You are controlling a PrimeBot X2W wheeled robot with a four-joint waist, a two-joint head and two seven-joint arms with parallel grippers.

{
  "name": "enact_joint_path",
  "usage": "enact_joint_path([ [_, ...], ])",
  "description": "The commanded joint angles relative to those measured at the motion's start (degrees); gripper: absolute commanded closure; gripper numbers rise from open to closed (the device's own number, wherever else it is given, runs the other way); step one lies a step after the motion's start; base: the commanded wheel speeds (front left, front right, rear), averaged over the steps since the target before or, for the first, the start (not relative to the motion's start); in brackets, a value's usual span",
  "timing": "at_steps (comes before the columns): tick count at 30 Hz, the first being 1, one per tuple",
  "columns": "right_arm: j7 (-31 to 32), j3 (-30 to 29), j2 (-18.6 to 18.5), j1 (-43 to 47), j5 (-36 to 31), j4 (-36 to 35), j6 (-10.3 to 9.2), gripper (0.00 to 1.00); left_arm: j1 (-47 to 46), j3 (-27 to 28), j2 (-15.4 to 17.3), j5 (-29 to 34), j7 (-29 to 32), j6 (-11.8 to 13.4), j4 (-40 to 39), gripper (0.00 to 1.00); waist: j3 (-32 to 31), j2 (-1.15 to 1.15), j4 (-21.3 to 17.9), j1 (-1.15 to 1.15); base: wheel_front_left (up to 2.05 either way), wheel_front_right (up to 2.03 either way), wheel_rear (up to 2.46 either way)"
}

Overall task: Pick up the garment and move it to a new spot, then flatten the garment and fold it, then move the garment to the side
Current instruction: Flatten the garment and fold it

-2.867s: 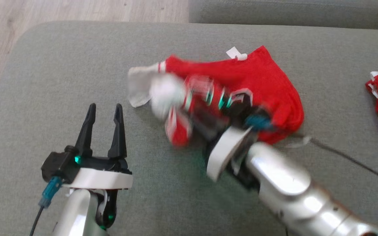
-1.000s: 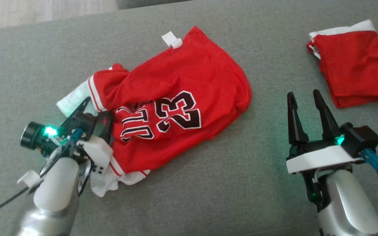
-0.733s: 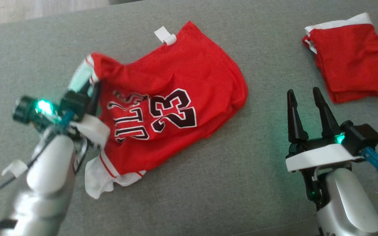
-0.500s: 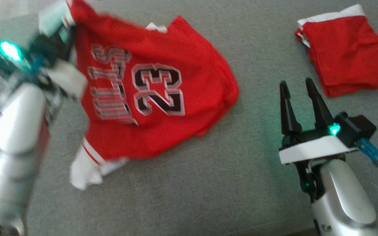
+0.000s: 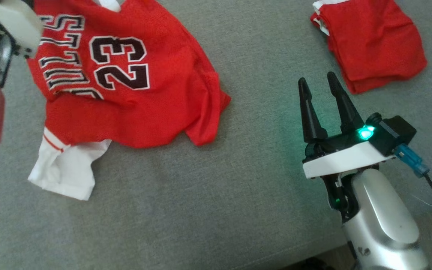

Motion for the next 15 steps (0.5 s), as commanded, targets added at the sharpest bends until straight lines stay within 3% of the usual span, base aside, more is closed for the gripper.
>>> enact_joint_path([
  [1,-0.6,1.1,0.1,-1.0,-0.2,-1.8,0.2,0.0,-3.0,1.2,2.0,-0.6,-1.9,0.8,-0.7,0.0,-0.4,0.0,0.9,-0.01,0.0,0.0,0.0],
  [12,-0.6,-2.3,0.1,0.4,-2.9,-0.2,0.2,0.0,3.5,3.5,-1.3,-6.4,-10.9,1.3,1.2,0.0,-5.3,0.0,7.5,-0.01,0.0,0.0,0.0],
  [15,-0.6,-3.9,0.1,1.8,-4.1,0.4,0.2,0.0,9.3,5.6,-2.7,-10.5,-13.1,0.8,-1.1,0.0,-7.9,0.0,10.3,-0.01,0.0,0.0,0.0],
])
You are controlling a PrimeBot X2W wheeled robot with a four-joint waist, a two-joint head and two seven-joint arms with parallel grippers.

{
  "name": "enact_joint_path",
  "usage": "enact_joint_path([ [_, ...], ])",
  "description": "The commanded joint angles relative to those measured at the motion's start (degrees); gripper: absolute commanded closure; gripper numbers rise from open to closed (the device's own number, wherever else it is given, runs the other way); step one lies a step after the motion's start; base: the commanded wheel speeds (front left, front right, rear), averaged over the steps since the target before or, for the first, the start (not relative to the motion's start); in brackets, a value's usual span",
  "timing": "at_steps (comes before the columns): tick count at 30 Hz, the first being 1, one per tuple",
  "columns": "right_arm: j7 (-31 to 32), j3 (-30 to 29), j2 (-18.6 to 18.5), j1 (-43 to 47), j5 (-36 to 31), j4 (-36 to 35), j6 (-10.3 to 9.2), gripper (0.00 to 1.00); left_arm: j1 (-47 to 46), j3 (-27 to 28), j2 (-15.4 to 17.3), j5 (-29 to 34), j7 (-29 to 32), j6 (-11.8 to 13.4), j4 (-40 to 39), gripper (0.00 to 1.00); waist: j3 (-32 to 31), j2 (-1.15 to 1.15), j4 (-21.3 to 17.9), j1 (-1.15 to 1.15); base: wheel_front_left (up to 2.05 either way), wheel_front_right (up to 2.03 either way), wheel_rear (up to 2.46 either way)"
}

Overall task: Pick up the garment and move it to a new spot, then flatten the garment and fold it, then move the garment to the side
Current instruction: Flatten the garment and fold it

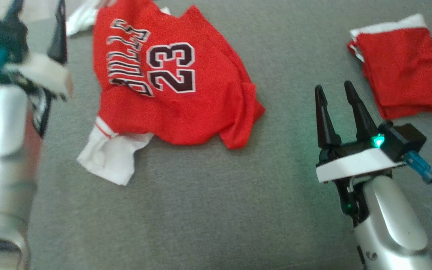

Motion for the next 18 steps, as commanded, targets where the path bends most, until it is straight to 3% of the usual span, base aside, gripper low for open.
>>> enact_joint_path([
  [1,-0.6,0.4,0.1,0.7,-0.8,-1.3,0.2,0.0,1.0,2.1,1.6,-1.2,-1.0,-0.1,-3.1,0.0,-3.0,0.0,3.1,0.01,0.0,0.0,0.0],
  [11,-0.6,-1.0,0.1,4.8,-2.6,0.0,0.2,0.0,20.6,5.3,-2.9,-7.8,-3.2,1.8,-16.7,0.0,-8.0,0.0,7.1,0.01,0.0,0.0,0.0],
  [18,-0.6,-0.7,0.1,7.1,-2.6,0.2,0.2,0.0,35.6,8.0,-9.3,-11.4,-3.6,4.3,-30.3,0.0,-10.1,0.0,7.7,0.01,0.0,0.0,0.0],
])
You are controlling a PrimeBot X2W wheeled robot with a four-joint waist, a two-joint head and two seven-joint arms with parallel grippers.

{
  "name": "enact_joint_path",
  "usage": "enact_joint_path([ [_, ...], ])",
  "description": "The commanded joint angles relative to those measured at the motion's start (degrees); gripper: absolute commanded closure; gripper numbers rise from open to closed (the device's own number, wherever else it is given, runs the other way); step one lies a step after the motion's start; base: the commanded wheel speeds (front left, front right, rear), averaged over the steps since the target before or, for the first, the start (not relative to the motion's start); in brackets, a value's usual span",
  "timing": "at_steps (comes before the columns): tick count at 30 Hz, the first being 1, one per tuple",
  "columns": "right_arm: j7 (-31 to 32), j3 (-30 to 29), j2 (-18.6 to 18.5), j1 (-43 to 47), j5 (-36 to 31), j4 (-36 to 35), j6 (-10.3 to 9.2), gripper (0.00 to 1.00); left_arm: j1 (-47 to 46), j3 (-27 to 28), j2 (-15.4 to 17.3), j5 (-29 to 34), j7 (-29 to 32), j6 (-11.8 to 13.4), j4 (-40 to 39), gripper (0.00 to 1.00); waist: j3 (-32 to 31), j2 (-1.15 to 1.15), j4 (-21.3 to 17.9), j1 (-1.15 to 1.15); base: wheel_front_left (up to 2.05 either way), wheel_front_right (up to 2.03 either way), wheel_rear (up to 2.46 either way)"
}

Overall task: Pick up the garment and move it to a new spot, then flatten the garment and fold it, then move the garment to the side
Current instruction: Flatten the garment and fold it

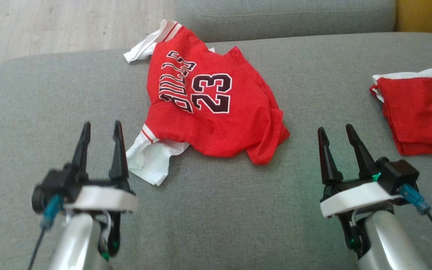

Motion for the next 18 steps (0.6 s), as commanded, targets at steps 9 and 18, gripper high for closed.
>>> enact_joint_path([
  [9,-0.6,2.1,0.1,-0.1,-0.4,-1.6,0.2,0.0,5.3,3.8,-2.4,1.2,-0.7,-0.4,-9.2,0.0,0.1,0.0,0.4,0.02,0.0,0.0,0.0],
  [18,3.3,8.7,0.1,-1.5,1.1,2.9,0.2,0.0,4.4,3.9,-3.3,2.7,-0.7,-1.7,-8.9,0.0,2.4,0.0,1.6,0.02,0.0,0.0,0.0],
])
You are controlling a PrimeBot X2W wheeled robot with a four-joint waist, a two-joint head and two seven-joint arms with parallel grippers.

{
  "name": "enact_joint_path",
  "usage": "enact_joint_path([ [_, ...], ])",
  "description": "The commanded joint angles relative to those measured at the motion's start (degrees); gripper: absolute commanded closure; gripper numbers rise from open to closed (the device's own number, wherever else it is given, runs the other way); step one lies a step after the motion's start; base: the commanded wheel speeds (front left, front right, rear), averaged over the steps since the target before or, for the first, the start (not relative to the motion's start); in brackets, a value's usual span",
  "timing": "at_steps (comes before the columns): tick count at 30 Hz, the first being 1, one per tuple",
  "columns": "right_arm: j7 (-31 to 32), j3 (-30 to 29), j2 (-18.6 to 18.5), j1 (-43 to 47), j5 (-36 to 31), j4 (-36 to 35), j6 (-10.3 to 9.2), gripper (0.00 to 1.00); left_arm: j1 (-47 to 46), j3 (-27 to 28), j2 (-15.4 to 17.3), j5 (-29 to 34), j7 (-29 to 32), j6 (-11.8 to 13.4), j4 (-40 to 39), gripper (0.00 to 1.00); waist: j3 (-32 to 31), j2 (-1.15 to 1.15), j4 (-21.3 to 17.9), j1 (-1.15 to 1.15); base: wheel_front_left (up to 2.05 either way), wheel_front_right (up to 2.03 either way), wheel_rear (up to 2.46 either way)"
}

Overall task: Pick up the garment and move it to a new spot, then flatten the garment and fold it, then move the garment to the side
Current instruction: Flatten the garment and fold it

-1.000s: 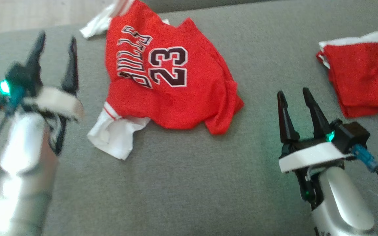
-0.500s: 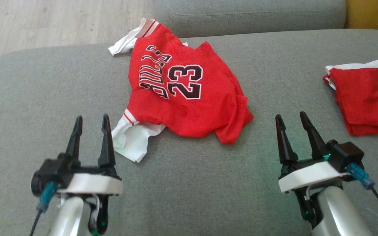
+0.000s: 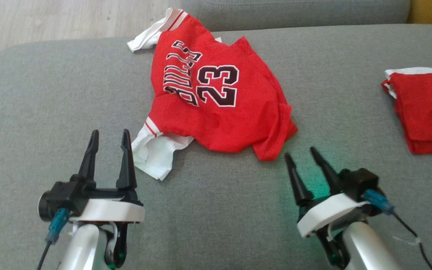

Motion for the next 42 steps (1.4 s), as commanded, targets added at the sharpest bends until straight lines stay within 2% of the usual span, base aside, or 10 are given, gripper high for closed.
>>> enact_joint_path([
  [1,1.1,2.9,0.1,-2.6,1.5,-0.3,0.2,0.0,-2.6,1.7,0.0,0.9,-0.5,-0.4,-1.4,0.0,0.8,0.0,0.6,0.0,0.0,0.0,0.0],
  [6,4.3,7.2,0.1,-5.7,5.1,4.5,0.2,0.0,-3.8,1.3,-0.6,1.5,-0.5,-1.0,-0.6,0.0,2.3,0.0,2.1,0.0,0.0,0.0,0.0],
  [13,3.6,10.9,-0.2,-10.2,6.5,10.8,0.2,0.0,-4.9,1.0,-1.0,1.6,-0.5,-1.6,0.5,0.0,3.7,0.0,4.0,0.0,0.0,0.0,0.0],
  [14,2.4,11.2,-0.2,-11.5,6.1,12.7,0.2,1.0,-5.0,1.2,-1.1,1.8,-0.5,-1.7,0.8,0.0,3.7,0.0,4.1,0.0,0.0,0.0,0.0],
  [20,-0.9,8.3,-1.5,-13.2,4.5,15.2,0.2,1.0,-4.4,2.5,-1.2,2.2,-0.5,-1.7,1.2,0.0,2.7,0.0,2.9,0.0,0.0,0.0,0.0],
  [24,-1.5,5.3,-4.6,-12.4,3.4,14.0,0.2,1.0,-3.7,3.1,-1.3,2.6,-0.5,-1.8,1.1,0.0,1.2,0.0,1.1,0.0,0.0,0.0,0.0],
  [29,0.7,2.2,-9.6,-11.0,2.0,10.3,0.2,1.0,-2.9,3.1,-1.5,2.9,-0.5,-2.0,0.9,0.0,-0.5,0.0,-0.7,0.0,0.0,0.0,0.0],
  [34,5.8,-1.0,-13.3,-9.2,1.5,7.4,0.2,1.0,-2.4,2.8,-1.6,3.0,-0.5,-2.0,0.9,0.0,-1.5,0.0,-1.2,0.0,0.0,0.0,0.0],
  [39,8.2,-6.3,-14.1,-7.7,-1.3,6.0,0.2,1.0,-2.0,2.6,-1.6,2.8,-0.5,-2.1,1.1,0.0,-1.7,0.0,-1.4,0.0,0.0,0.0,0.0],
  [42,8.7,-10.5,-12.7,-6.9,-4.8,6.4,0.2,1.0,-2.1,2.6,-1.7,2.8,-0.5,-2.1,1.1,0.0,-1.6,0.0,-1.6,0.0,0.0,0.0,0.0],
])
